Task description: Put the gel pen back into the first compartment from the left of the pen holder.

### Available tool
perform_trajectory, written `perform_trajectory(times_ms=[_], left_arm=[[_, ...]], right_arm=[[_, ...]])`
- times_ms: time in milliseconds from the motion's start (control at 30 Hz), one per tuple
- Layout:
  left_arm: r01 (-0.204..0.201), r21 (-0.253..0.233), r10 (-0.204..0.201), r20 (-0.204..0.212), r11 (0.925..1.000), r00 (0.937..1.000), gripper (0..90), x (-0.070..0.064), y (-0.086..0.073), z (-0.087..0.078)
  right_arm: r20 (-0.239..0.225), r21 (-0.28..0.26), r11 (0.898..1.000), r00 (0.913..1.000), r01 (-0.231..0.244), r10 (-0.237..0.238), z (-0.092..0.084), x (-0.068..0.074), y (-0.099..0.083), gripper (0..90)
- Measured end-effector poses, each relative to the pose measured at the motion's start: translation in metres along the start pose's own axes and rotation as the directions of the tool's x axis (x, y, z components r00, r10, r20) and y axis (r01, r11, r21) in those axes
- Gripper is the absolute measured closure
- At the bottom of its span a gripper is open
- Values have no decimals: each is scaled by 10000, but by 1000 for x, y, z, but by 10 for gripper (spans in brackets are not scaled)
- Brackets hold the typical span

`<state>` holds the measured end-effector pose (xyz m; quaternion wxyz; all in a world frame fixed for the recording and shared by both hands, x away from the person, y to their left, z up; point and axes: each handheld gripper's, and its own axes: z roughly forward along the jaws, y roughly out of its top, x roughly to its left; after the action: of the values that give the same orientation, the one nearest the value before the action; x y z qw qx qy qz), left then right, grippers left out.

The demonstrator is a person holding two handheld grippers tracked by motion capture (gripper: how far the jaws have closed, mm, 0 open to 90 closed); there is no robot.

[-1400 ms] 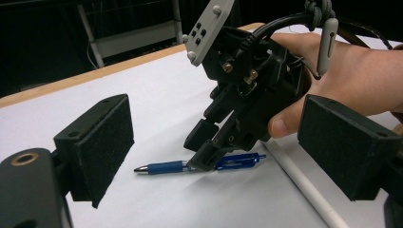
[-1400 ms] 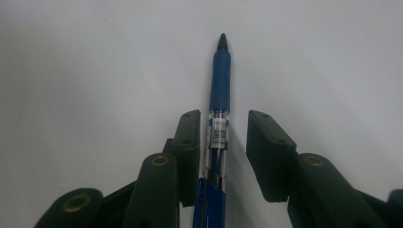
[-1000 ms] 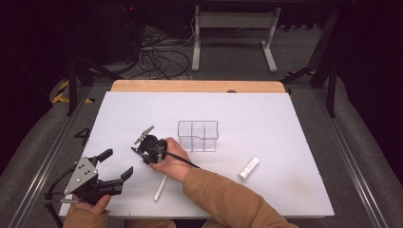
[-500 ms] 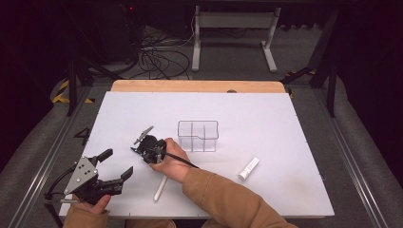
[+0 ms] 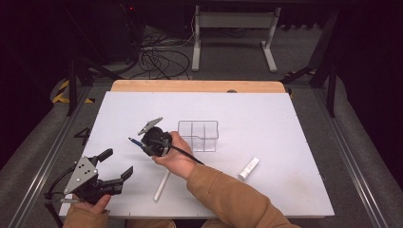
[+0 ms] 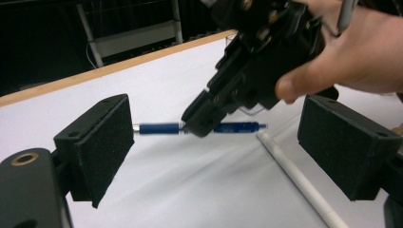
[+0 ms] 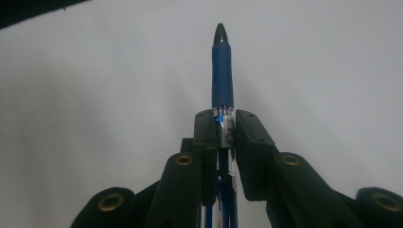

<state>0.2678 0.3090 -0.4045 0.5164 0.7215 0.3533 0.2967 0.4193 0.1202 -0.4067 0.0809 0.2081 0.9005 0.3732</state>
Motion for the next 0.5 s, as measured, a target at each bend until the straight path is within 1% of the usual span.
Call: perform_trajectory(times_ms=[67, 167, 200, 233, 267, 300, 433, 500], left_arm=[[-43, 33, 43, 8, 10000, 10000, 126, 0, 0, 0], [-34, 18, 34, 10, 10000, 10000, 126, 0, 0, 0], [-28, 34, 28, 6, 10000, 10000, 126, 0, 0, 0], [1, 12, -1, 4, 10000, 10000, 126, 0, 0, 0], [-5, 28, 5, -4, 10000, 10000, 126, 0, 0, 0], [-3, 28, 3, 2, 10000, 10000, 126, 0, 0, 0], [-32, 23, 32, 23, 10000, 10000, 126, 0, 0, 1], [-39, 19, 39, 11, 10000, 10000, 126, 0, 0, 1]], right_arm=[[-4, -209, 9998, 10000, 78, -78, -6, -1, 1, 799], [10, -404, 9992, 10000, 28, -27, -15, -2, 2, 799], [-4, -614, 9981, 10000, -39, 39, -20, -3, 3, 799], [-4, -614, 9981, 10000, -39, 39, -20, -3, 3, 799], [-73, -863, 9960, 9997, -245, 240, -27, -5, 4, 799], [-73, -863, 9960, 9997, -245, 240, -27, -5, 4, 799], [-100, -1299, 9909, 9994, -353, 343, -40, -8, 5, 799], [-126, -1386, 9898, 9994, -334, 320, -42, -9, 5, 799]])
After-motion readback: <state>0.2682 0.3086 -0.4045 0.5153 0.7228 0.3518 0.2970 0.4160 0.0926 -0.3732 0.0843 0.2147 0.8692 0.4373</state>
